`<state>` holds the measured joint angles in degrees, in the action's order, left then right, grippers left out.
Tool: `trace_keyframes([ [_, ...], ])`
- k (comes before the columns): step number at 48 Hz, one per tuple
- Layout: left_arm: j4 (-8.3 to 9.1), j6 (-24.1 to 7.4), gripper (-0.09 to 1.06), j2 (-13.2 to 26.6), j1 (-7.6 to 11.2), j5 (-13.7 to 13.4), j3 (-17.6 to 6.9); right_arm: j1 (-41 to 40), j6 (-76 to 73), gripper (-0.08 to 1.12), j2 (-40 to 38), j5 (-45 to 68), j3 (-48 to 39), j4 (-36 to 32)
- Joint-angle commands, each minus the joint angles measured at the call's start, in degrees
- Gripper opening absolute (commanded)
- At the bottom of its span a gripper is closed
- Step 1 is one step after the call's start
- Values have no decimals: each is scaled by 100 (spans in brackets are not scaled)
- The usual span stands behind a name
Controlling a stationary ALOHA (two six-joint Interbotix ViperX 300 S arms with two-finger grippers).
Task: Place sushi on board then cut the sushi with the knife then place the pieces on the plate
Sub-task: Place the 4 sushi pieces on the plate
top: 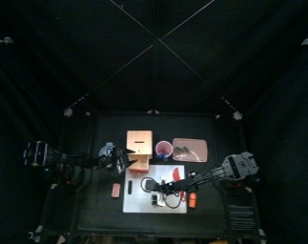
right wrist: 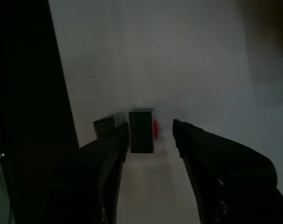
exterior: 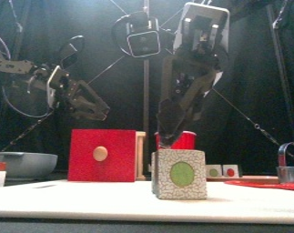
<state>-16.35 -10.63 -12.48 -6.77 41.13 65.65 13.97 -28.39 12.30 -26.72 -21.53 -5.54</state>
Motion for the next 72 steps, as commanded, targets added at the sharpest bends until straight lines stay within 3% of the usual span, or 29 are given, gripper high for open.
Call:
trace_keyframes([
  [1, -9, 0, 88, -26, 0, 26, -132, 0, 18, 82, -97, 26, 132, -18],
  [34, -88, -9, 88, -26, 0, -26, -105, -44, 0, 78, -185, -70, -18, 9],
  [44, -97, -9, 88, -26, -35, -44, -88, -97, 9, 51, -202, -79, -62, -62],
  [48, -97, -9, 88, -26, -44, -79, -97, -132, 0, 48, -299, -158, -105, -88],
  [59, -97, -18, 88, -26, -44, -88, -105, -826, -308, 48, -2057, -870, -1090, -545],
  [67, -97, -18, 88, -9, -53, -88, -79, -2145, -325, 48, -3595, -914, -2399, -580],
  [72, -88, -35, 88, 9, -53, -88, -97, -3085, -308, 48, -4017, -1011, -2830, -431],
])
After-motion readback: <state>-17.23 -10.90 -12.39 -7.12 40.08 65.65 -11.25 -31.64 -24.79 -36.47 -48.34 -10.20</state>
